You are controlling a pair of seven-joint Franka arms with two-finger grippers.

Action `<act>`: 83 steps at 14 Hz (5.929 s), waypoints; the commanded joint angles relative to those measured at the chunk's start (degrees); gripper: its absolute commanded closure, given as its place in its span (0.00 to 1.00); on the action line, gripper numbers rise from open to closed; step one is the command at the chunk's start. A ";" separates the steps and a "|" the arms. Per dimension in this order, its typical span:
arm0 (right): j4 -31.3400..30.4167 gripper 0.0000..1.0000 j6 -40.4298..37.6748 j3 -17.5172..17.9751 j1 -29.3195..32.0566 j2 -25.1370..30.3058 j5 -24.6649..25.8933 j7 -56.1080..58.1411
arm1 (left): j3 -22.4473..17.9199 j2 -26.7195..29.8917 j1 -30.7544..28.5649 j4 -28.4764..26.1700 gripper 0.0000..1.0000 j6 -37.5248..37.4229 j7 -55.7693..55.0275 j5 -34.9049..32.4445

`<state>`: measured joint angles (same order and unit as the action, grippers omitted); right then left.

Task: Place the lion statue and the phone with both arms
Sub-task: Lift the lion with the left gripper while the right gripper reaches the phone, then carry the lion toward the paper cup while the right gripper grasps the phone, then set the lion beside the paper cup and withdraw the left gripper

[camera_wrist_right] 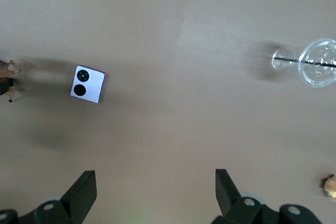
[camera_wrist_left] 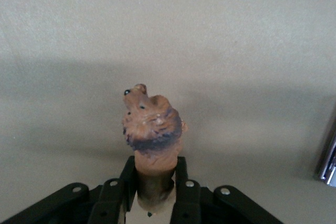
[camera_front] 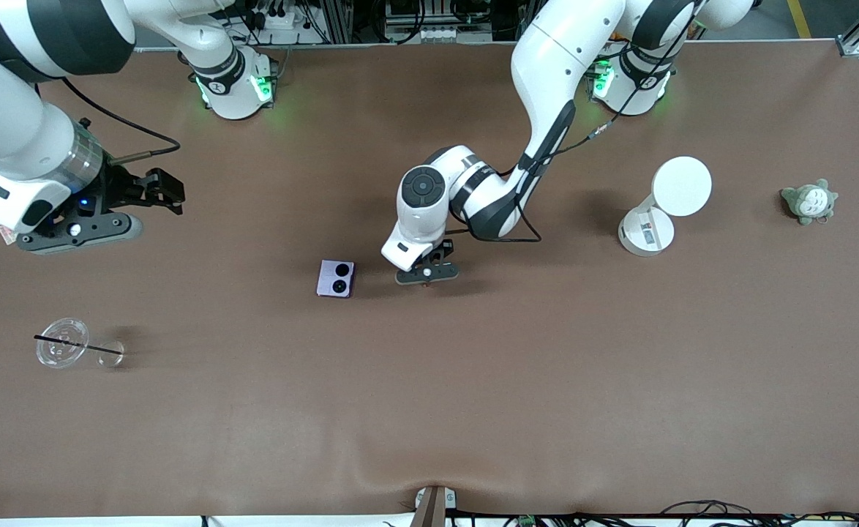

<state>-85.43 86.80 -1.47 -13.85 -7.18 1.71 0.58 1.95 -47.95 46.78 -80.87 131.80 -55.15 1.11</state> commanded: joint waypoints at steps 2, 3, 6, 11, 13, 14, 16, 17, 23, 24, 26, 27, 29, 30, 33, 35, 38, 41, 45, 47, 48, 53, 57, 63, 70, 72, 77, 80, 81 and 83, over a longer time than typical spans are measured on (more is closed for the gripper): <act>0.53 0.00 1.35 -0.47 -3.46 -0.03 -0.39 -0.41 | -0.11 1.79 -2.04 -0.24 1.00 -1.53 -0.48 -1.46; 0.45 0.00 2.05 -0.47 -3.56 -0.03 -0.39 -0.41 | -0.20 3.11 -2.04 -0.95 1.00 -3.98 -0.31 -1.46; 0.01 0.00 2.15 -0.47 -3.56 -0.11 -0.39 -0.41 | -0.37 8.02 -3.62 -6.29 1.00 -8.49 3.20 -1.73; 0.09 0.00 3.90 -0.47 -4.43 -3.09 -0.47 -0.50 | -0.20 20.59 -6.43 -24.57 1.00 -8.40 7.68 -9.99; 0.09 0.00 5.12 -0.47 -5.40 -5.20 -0.47 -0.50 | -0.20 24.02 -8.62 -28.88 1.00 -8.14 11.19 -10.34; 0.01 0.00 6.00 -0.47 -5.66 -6.26 -0.47 -0.50 | -0.11 25.35 -9.85 -30.56 1.00 -7.88 13.47 -10.43; 0.01 0.00 7.50 -0.47 -6.89 -8.80 -0.47 -2.85 | -0.20 26.50 -10.30 -33.55 1.00 -7.53 15.60 -11.30; 0.01 0.00 8.38 -0.47 -7.59 -10.29 -0.47 -4.70 | -0.20 26.67 -10.30 -35.39 1.00 -6.57 15.60 -12.61; -2.53 0.00 16.54 -0.47 -9.87 -18.56 -6.01 -16.91 | -0.02 31.50 -17.24 -47.43 1.00 3.19 17.88 -18.24; -4.20 0.00 19.87 -0.47 -10.32 -19.62 -6.01 -19.46 | -0.02 32.21 -18.55 -48.41 1.00 3.29 18.41 -18.51; -6.75 0.00 25.50 -0.55 -13.38 -21.90 -6.01 -22.98 | 0.07 33.00 -21.45 -50.34 1.00 5.29 21.74 -18.60; -7.46 0.00 27.09 -0.55 -14.36 -23.74 -5.92 -27.17 | 0.41 33.27 -23.03 -51.92 0.99 7.22 22.71 -18.60; -7.55 0.00 29.47 -0.64 -16.38 -25.86 -5.31 -32.29 | 0.85 34.67 -23.22 -54.38 0.97 8.65 22.90 -18.60; -7.64 0.00 29.83 -0.55 -16.21 -26.21 -5.31 -32.66 | 0.94 35.46 -23.22 -55.18 0.96 8.56 22.90 -18.60; -10.62 0.00 30.18 -0.64 -14.90 -25.69 -5.13 -31.79 | 0.95 35.99 -22.87 -56.67 0.93 8.65 22.90 -18.60; -11.85 0.00 32.10 -0.64 -14.98 -25.69 -5.13 -31.52 | 0.95 35.73 -23.13 -56.77 0.92 9.00 23.07 -18.60; -16.06 0.00 38.68 -0.64 -14.89 -25.25 -5.13 -30.04 | 0.94 34.50 -23.31 -56.85 0.87 10.67 22.99 -20.27; -20.29 0.00 45.21 -0.55 -15.24 -24.81 -5.22 -28.53 | 0.86 33.97 -23.75 -56.77 0.75 10.85 23.07 -20.36; -21.35 0.00 45.83 -0.47 -15.42 -24.99 -5.22 -28.45 | 0.95 33.97 -23.58 -55.72 0.00 10.41 22.28 -20.36; -21.79 0.00 46.53 -0.47 -15.42 -25.34 -5.31 -28.45 | 1.12 34.50 -23.58 -52.83 0.00 9.01 22.20 -20.27; -21.88 0.00 47.14 -0.47 -15.42 -25.43 -5.40 -28.53 | 1.21 34.50 -23.40 -50.55 0.00 6.91 22.19 -20.27; -21.88 0.00 49.86 -0.38 -15.60 -26.57 -6.10 -29.06 | 1.38 33.36 -22.34 -38.33 0.00 -4.97 21.93 -19.39; -21.88 0.00 50.40 -0.29 -16.12 -27.45 -6.10 -29.24 | 1.21 33.36 -24.88 -27.79 0.00 -5.94 21.66 -7.24; -21.88 0.00 51.45 -0.29 -16.74 -28.59 -6.89 -29.33 | 0.94 28.52 -27.26 -0.73 0.00 -30.35 16.76 -2.52; -21.36 0.87 51.19 -0.55 -14.29 -27.28 -6.89 -28.45 | 2.52 37.11 -27.00 -0.17 0.00 -38.44 16.38 -3.18; -20.39 0.87 51.10 -0.55 -8.86 -24.91 -6.72 -25.92 | 2.27 40.11 -28.40 0.01 0.00 -42.49 23.47 -4.19; -17.40 0.86 51.19 -0.64 3.98 -25.51 -6.63 -8.88 | 1.91 42.06 -35.79 3.52 0.00 -45.40 44.94 -4.10; -14.42 0.85 51.10 -0.64 10.31 -28.58 -6.01 -1.75 | 1.21 42.94 -39.91 3.53 0.00 -46.37 52.92 -4.36; -13.02 0.85 51.10 -0.64 11.98 -29.81 -6.01 1.06 | 1.21 43.11 -41.23 3.35 0.00 -46.37 56.00 -4.36; -9.51 0.84 51.01 -0.64 15.41 -32.53 -6.01 6.42 | 0.86 45.22 -41.77 2.39 0.00 -48.55 57.09 -4.10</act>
<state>-100.21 138.64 -3.29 -1.95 -36.04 -4.33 2.37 2.68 -4.68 5.61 -78.34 86.28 0.03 -2.38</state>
